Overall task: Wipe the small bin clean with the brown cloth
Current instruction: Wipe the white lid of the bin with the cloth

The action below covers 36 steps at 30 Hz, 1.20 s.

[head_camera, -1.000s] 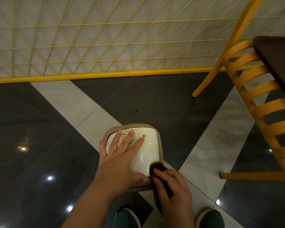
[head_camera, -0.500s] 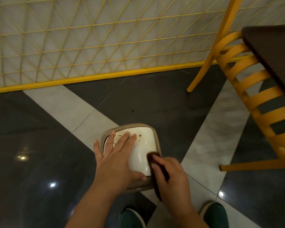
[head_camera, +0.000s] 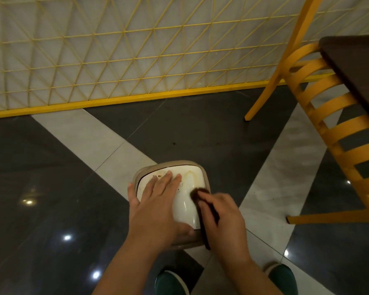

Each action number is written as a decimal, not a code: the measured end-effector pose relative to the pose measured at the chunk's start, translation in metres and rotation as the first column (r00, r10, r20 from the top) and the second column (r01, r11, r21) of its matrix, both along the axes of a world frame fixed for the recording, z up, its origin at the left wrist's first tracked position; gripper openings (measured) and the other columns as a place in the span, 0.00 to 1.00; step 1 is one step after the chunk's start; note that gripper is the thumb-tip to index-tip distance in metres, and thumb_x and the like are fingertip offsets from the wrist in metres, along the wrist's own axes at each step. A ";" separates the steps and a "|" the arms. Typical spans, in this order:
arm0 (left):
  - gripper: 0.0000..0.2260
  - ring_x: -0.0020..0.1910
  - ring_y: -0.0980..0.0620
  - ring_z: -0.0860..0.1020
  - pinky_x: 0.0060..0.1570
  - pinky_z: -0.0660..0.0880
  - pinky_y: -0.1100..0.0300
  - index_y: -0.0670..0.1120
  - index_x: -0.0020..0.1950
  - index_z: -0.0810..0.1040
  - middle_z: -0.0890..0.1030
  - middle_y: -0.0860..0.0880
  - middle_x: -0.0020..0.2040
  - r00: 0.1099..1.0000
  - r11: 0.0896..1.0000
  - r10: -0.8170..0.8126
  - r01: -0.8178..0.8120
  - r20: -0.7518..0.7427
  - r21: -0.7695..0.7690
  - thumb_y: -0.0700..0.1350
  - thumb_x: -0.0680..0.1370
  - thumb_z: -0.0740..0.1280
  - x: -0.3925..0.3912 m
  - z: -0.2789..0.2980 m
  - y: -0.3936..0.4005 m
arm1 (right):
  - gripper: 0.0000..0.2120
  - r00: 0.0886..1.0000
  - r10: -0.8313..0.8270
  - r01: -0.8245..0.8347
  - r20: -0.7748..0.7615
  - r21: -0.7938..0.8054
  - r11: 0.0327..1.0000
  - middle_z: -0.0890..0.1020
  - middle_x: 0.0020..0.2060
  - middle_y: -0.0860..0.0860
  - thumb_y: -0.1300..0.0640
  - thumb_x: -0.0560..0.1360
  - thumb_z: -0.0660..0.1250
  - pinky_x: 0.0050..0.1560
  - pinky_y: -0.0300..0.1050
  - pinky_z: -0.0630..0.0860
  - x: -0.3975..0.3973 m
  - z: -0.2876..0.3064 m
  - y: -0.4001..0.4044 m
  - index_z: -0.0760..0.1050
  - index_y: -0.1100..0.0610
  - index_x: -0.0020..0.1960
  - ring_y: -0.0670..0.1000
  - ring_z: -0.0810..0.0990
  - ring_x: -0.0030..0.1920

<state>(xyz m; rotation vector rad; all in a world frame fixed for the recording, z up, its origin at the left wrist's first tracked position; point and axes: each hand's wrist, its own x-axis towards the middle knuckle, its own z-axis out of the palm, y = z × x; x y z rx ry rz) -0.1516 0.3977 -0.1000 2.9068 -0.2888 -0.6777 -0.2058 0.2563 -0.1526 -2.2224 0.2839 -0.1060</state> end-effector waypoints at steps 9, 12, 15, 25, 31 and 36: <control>0.50 0.77 0.58 0.44 0.69 0.29 0.43 0.60 0.76 0.41 0.42 0.59 0.78 0.999 0.997 0.024 -0.027 -0.037 -0.077 0.69 0.64 0.68 0.000 0.000 -0.002 | 0.10 0.999 -0.034 0.034 -0.013 0.017 0.999 0.74 0.48 0.39 0.49 0.78 0.63 0.51 0.37 0.75 0.046 0.002 0.001 0.78 0.43 0.57 0.41 0.75 0.50; 0.50 0.77 0.57 0.44 0.68 0.28 0.43 0.60 0.76 0.40 0.42 0.60 0.78 0.999 0.998 0.029 -0.031 -0.035 -0.063 0.67 0.66 0.69 -0.001 0.001 -0.002 | 0.10 0.993 -0.081 0.085 -0.086 0.053 0.995 0.73 0.49 0.36 0.49 0.78 0.62 0.54 0.34 0.74 0.030 -0.001 -0.004 0.76 0.40 0.58 0.37 0.74 0.50; 0.49 0.77 0.58 0.44 0.68 0.28 0.42 0.61 0.76 0.40 0.41 0.60 0.78 0.999 0.998 0.034 -0.036 -0.033 -0.059 0.66 0.66 0.70 0.000 0.000 -0.001 | 0.12 0.999 -0.037 0.037 -0.028 0.006 0.999 0.74 0.50 0.36 0.48 0.77 0.62 0.51 0.29 0.72 0.001 0.002 0.002 0.76 0.40 0.58 0.36 0.74 0.50; 0.50 0.77 0.58 0.43 0.68 0.30 0.40 0.60 0.76 0.39 0.42 0.59 0.78 0.998 0.997 0.042 -0.044 -0.035 -0.057 0.68 0.65 0.68 0.000 0.000 -0.004 | 0.09 0.995 -0.095 0.097 -0.034 0.066 0.993 0.75 0.49 0.39 0.49 0.78 0.63 0.52 0.39 0.76 0.047 0.002 0.004 0.78 0.41 0.55 0.41 0.75 0.50; 0.48 0.76 0.59 0.43 0.69 0.31 0.39 0.61 0.76 0.41 0.41 0.60 0.77 0.997 0.994 0.057 -0.061 -0.049 -0.093 0.65 0.67 0.69 0.001 -0.003 0.000 | 0.11 0.996 0.045 -0.040 0.078 -0.071 0.997 0.76 0.50 0.39 0.47 0.77 0.60 0.50 0.28 0.70 -0.002 0.004 0.014 0.78 0.41 0.56 0.39 0.74 0.51; 0.50 0.77 0.58 0.41 0.69 0.32 0.39 0.60 0.76 0.38 0.41 0.59 0.78 0.997 0.995 0.026 -0.033 -0.069 -0.094 0.65 0.66 0.69 0.001 -0.001 0.002 | 0.10 0.998 0.045 -0.041 0.053 -0.070 0.997 0.74 0.47 0.38 0.48 0.78 0.62 0.46 0.29 0.69 0.041 0.006 0.017 0.79 0.42 0.55 0.41 0.74 0.49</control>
